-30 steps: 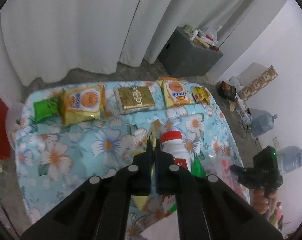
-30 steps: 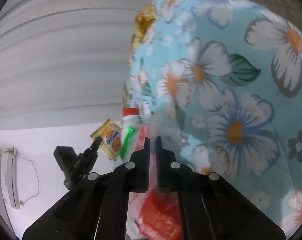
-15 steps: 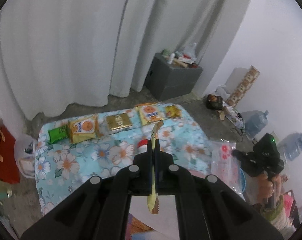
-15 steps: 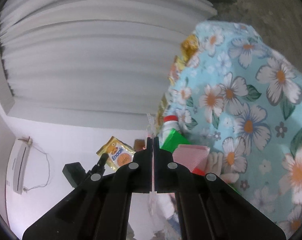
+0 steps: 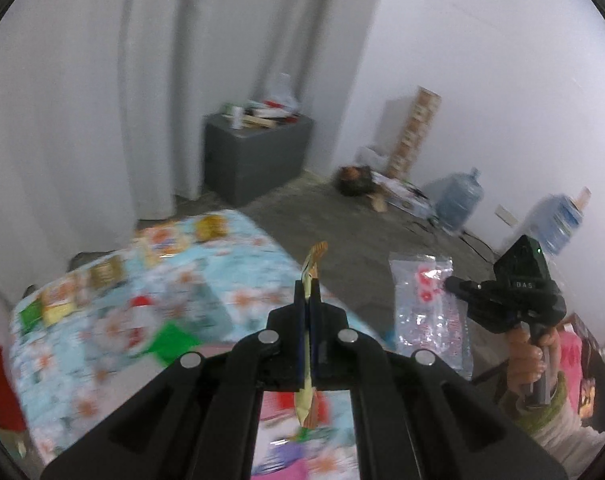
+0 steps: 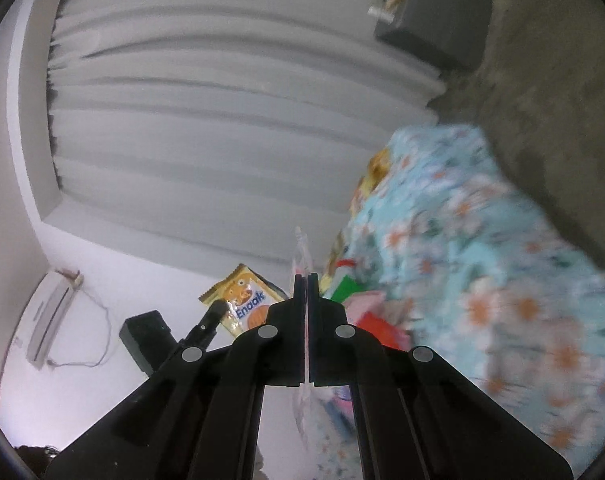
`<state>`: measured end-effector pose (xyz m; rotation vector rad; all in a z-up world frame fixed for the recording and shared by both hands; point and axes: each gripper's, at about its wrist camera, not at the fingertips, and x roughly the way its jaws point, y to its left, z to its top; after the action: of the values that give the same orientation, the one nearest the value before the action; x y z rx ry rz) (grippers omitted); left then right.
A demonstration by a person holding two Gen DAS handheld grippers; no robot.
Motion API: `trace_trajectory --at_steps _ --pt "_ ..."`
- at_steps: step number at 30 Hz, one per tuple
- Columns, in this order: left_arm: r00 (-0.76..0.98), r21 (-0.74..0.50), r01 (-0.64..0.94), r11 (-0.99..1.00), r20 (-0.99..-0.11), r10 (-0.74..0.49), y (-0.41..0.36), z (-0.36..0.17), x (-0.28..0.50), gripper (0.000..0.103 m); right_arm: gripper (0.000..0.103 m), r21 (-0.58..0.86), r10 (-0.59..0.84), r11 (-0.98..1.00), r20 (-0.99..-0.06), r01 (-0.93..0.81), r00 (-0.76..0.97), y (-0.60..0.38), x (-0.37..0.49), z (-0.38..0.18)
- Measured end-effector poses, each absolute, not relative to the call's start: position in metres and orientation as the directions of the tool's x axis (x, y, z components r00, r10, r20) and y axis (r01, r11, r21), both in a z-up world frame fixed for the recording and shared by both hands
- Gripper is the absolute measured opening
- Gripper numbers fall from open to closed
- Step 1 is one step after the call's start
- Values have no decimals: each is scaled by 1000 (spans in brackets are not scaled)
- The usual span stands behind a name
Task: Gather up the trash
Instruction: 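Carry the yellow wrapper to the blue wastebasket and open the left tool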
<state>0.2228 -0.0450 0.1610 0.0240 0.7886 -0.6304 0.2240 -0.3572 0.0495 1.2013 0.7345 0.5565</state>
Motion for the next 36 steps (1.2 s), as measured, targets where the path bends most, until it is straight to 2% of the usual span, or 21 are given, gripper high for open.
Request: trace_trajectory --at_steps 8,13,19,27,31,33,34,35,36 --pt "345 -268 664 698 -719 -604 -186 123 223 1 0 956 543 281 -232 86 807 -451 150 32" --pt "219 -289 707 645 -778 -589 -280 86 229 1 0 912 335 329 -356 246 872 -504 100 -3" --pt "65 -321 755 572 -831 -553 -399 22 233 1 0 842 138 293 -506 452 852 -553 62 -58" --pt "-52 -329 765 554 -889 -455 -515 -78 235 2 0 772 43 154 -629 617 777 -598 48 -153" --pt "-64 -319 769 553 -900 -430 -548 -108 234 3 2 747 21 117 -660 654 751 -618 57 -184" --pt "-65 -317 766 559 -904 -423 -562 -122 236 8 5 737 25 109 -673 667 739 -629 50 -192" --pt "-64 -308 767 563 -909 -411 -566 -126 235 19 12 719 20 103 -693 688 721 -635 52 -201" --pt "-61 -293 765 573 -919 -390 -571 -132 234 36 20 709 19 99 -703 698 711 -638 53 -206" --pt "-55 -286 761 582 -922 -382 -573 -136 234 41 38 691 17 94 -721 717 693 -642 54 -212"
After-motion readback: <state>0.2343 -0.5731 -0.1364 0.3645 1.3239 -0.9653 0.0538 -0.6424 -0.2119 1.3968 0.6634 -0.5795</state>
